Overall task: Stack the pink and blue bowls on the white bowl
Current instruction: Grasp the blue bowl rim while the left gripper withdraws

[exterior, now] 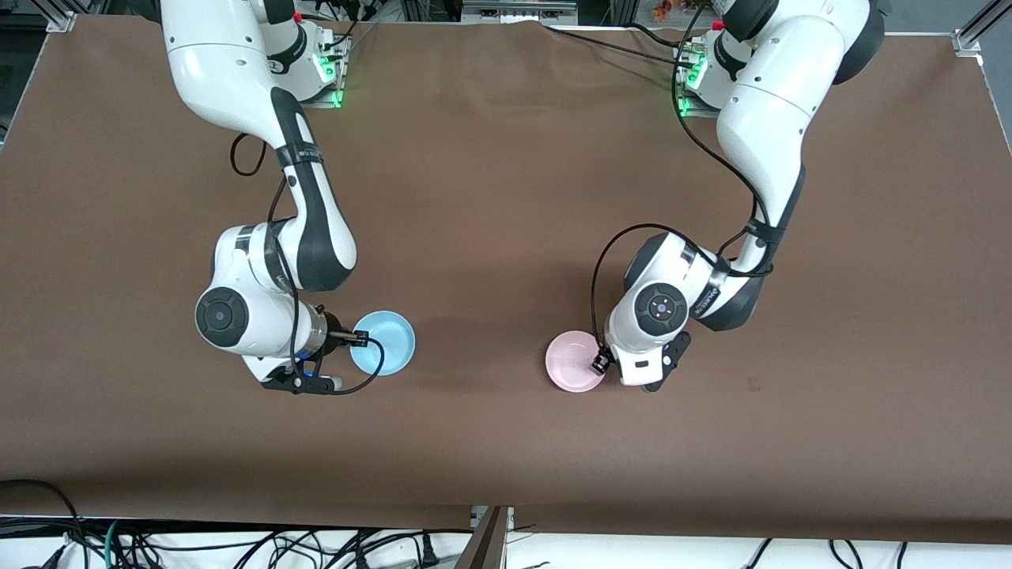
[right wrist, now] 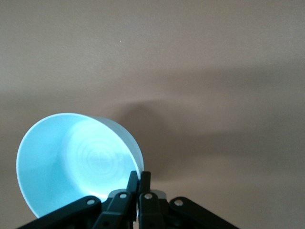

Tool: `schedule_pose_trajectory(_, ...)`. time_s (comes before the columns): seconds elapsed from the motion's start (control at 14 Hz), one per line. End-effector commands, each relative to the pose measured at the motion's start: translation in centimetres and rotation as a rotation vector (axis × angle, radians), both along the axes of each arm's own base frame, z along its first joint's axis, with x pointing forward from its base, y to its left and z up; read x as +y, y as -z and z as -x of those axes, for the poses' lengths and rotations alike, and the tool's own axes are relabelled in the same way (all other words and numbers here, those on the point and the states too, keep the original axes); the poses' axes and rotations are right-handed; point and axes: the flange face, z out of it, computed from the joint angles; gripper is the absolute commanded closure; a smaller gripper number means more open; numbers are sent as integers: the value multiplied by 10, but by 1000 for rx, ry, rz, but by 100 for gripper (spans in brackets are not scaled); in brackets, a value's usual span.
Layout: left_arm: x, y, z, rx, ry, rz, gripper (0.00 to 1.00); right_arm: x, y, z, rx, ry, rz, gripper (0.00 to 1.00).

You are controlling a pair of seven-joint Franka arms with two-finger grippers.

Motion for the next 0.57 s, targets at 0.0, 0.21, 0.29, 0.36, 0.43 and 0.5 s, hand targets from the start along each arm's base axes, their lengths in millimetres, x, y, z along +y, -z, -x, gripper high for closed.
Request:
schedule_pose_trajectory(0.0, 7, -63, -9, 52, -3, 29, 17, 16, -25, -1, 16, 62, -35, 100)
schedule_pose_trajectory(0.21, 14, -126, -15, 144, -9, 129, 17, 52, -33, 4, 35, 179, -90, 100)
schedule_pose_trajectory(0.29, 29, -147, -19, 156, 1, 146, 17, 73, -37, 7, 37, 232, -113, 100)
schedule_pose_trajectory(0.36, 43, -176, -18, 150, 73, 169, 17, 95, -36, 9, 25, 293, -142, 100)
schedule_pose_trajectory(0.43, 70, -196, -20, 141, 173, 181, 19, 114, -33, 11, 11, 358, -173, 100)
schedule_pose_trajectory(0.5, 102, -219, -21, 122, 282, 196, 20, 134, -27, 15, 1, 407, -204, 100)
